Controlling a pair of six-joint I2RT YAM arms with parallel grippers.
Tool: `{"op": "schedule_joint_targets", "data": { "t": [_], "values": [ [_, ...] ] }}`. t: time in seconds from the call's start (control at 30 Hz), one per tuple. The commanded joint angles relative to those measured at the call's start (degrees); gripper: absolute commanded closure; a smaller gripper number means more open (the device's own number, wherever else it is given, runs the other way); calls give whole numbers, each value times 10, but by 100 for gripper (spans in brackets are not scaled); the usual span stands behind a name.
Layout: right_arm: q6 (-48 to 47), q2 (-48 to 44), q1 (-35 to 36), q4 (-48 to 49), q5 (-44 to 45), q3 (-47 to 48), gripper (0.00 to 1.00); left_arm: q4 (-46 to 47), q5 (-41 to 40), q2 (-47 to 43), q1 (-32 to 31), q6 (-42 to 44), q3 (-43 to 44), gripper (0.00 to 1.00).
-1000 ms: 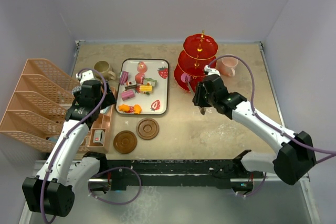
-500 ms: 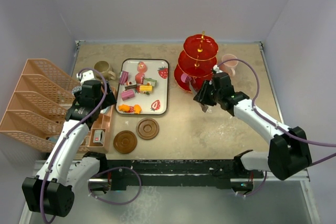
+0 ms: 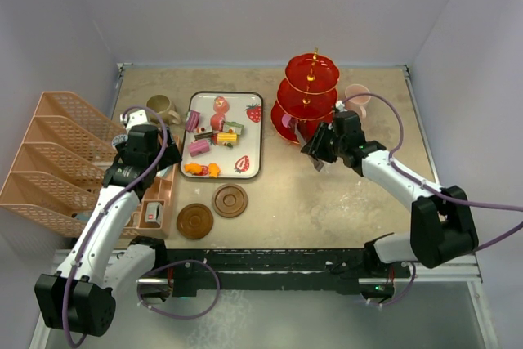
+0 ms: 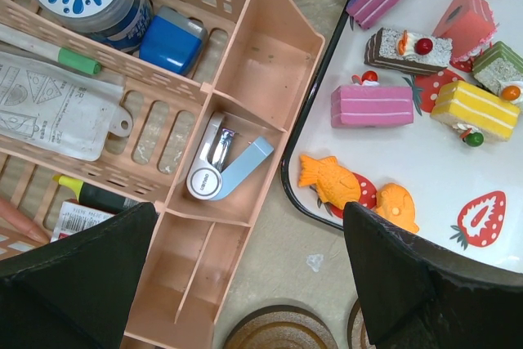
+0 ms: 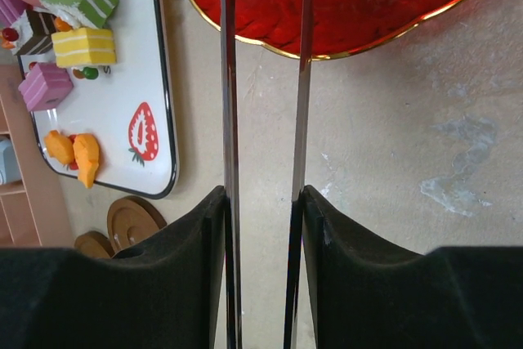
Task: Serve the afternoon tea
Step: Adjust the desert at the desert table.
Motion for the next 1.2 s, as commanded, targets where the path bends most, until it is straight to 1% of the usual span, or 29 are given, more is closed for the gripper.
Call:
{"op": "schedule_joint_targets", "data": {
  "t": [0.0, 0.1, 0.3, 0.4, 0.63, 0.8, 0.93, 1.03, 1.17],
  "values": [
    [10, 4, -6, 47, -18, 7, 58, 15, -2, 1, -3, -6, 26, 6],
    [8, 19, -6, 57, -30, 12, 59, 15, -1, 3, -3, -5, 25, 7],
    [-9, 33, -6, 67, -31, 27, 66, 14, -1, 3, -3, -5, 26, 6],
    [-12, 28, -6, 86, -32, 23, 67, 14, 0, 4, -3, -5, 25, 6],
    [72, 29, -6, 180, -23, -11, 68, 15, 1, 4, -3, -4, 26, 6],
    [120, 32, -6, 223, 13, -21, 67, 15, 2, 6, -5, -5, 26, 7],
    [143, 54, -6, 234, 43, -23, 66, 16, 3, 6, -5, -5, 25, 7],
    [155, 68, -5, 267, 65, -25, 66, 15, 3, 5, -5, -5, 26, 7],
    [170, 87, -6, 283, 64, -28, 65, 16, 3, 6, -7, -5, 25, 7]
  ]
}}
